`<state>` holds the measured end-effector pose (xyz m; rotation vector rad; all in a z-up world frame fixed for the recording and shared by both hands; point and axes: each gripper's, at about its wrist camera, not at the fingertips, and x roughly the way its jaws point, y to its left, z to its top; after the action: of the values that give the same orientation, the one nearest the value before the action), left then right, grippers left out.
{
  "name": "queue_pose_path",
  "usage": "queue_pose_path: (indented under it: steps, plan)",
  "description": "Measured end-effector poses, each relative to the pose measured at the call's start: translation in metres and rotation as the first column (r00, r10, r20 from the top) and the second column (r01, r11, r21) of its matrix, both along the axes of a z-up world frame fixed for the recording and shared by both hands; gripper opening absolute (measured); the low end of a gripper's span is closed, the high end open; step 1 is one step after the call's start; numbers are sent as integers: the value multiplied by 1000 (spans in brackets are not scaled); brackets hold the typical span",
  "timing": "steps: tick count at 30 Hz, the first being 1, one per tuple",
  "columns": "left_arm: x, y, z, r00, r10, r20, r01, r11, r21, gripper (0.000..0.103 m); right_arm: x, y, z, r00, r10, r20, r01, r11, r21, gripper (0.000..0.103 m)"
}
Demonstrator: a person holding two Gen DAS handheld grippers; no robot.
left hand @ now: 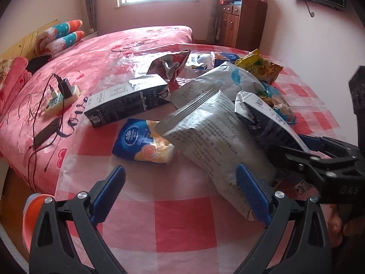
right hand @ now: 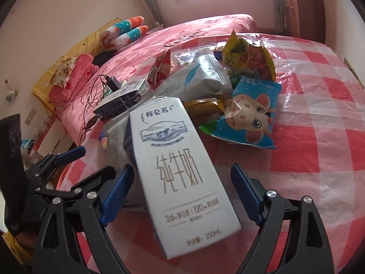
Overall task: Collect trash
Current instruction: 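Close the right tool on the white milk carton, then grasp the grey wet-wipes bag with the left tool while the right tool holds the carton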
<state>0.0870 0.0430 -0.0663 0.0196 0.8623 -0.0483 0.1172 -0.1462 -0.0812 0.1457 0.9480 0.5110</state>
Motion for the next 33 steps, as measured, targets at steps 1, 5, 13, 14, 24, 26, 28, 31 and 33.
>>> queue_pose_path:
  steps: [1,5,13,14,24,26,28,31,33]
  plan:
    - [0,-1,0,1000,-7,1,7,1000,4,98,0,0,-1,1000,3,1,-3,1000,-2,86]
    - [-1,-7,-2,999,-31,-10,31,999,-7,98,1,4,-2,1000,14,13,-13,1000,-18,86]
    - [-3,-13,-4,999,-44,-16,44,999,-13,98,-2,-1,-1,999,-21,32,23,998,-59,72]
    - [-3,-14,-4,999,-45,-21,44,999,-22,98,-4,-5,-1,999,-34,34,36,997,-65,66]
    - [-2,-26,-3,998,-22,-61,16,995,-97,98,-26,-43,0,982,-178,67,186,972,-143,57]
    - [1,-34,-2,998,-17,-65,12,996,-84,98,-29,-51,-1,977,-199,73,208,967,-149,57]
    - [5,-41,-2,997,2,-78,-7,998,-65,98,-29,-56,-1,976,-205,70,212,968,-131,58]
    - [15,-53,0,996,19,-90,-26,997,-77,98,-30,-59,0,977,-201,70,208,971,-116,62]
    - [20,-59,0,995,39,-94,-44,998,-49,98,-32,-59,1,978,-194,73,201,974,-105,73]
